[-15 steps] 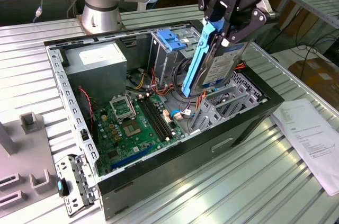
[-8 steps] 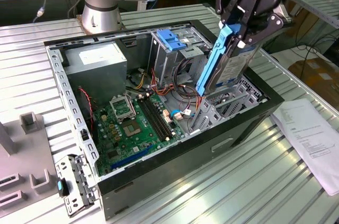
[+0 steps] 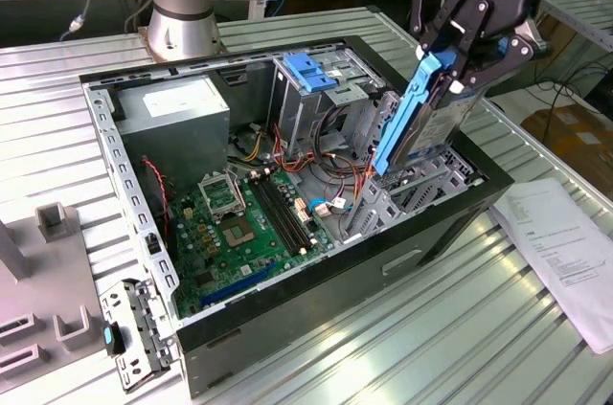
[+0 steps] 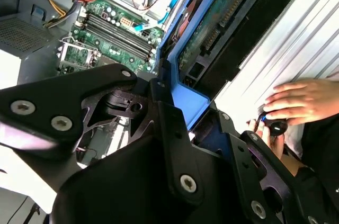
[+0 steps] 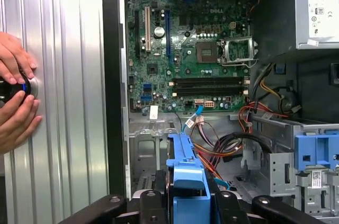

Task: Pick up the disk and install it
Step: 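Insert the disk into the insertion slot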

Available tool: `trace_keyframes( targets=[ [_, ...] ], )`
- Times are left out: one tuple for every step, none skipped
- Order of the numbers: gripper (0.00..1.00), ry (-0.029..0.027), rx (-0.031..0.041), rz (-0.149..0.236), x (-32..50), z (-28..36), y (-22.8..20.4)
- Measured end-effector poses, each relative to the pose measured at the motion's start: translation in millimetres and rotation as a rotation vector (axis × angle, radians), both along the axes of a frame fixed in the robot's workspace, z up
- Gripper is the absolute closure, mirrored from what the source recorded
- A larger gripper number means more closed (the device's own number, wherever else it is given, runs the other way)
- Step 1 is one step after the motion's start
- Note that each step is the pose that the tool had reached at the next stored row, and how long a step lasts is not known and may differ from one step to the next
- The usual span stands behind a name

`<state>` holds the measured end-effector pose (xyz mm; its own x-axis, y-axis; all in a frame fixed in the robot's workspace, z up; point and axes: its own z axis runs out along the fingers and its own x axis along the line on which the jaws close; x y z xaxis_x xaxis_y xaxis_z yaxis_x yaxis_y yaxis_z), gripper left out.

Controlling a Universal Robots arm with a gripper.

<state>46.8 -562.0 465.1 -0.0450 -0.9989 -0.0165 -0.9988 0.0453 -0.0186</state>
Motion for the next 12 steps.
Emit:
trace_keyframes(
  targets=[
    [0.63,0.0000,-0.0001,0.000,2.4,-2.8,-1.3],
    [0.63,0.0001,0.0002,0.000,4.0,-5.1,-2.1],
    [0.63,0.0002,0.0001,0.000,5.5,-7.7,-4.9],
    [0.63,0.0003,0.0004,0.000,5.6,-9.9,-6.5],
    [0.63,0.0006,-0.0002,0.000,5.9,-11.3,-6.4],
    [0.63,0.0009,0.0000,0.000,6.8,-14.0,-6.5],
    [0.63,0.0010,0.0001,0.000,7.9,-16.1,-6.9],
    [0.63,0.0012,0.0000,0.000,8.4,-17.0,-7.0],
    [0.63,0.0014,-0.0001,0.000,8.7,-17.7,-7.1],
    [0.63,0.0016,0.0001,0.000,9.2,-18.9,-7.2],
    [0.63,0.0020,-0.0001,0.000,9.6,-20.2,-7.2],
    [0.63,0.0020,0.0000,0.000,9.9,-20.8,-7.4]
  ],
)
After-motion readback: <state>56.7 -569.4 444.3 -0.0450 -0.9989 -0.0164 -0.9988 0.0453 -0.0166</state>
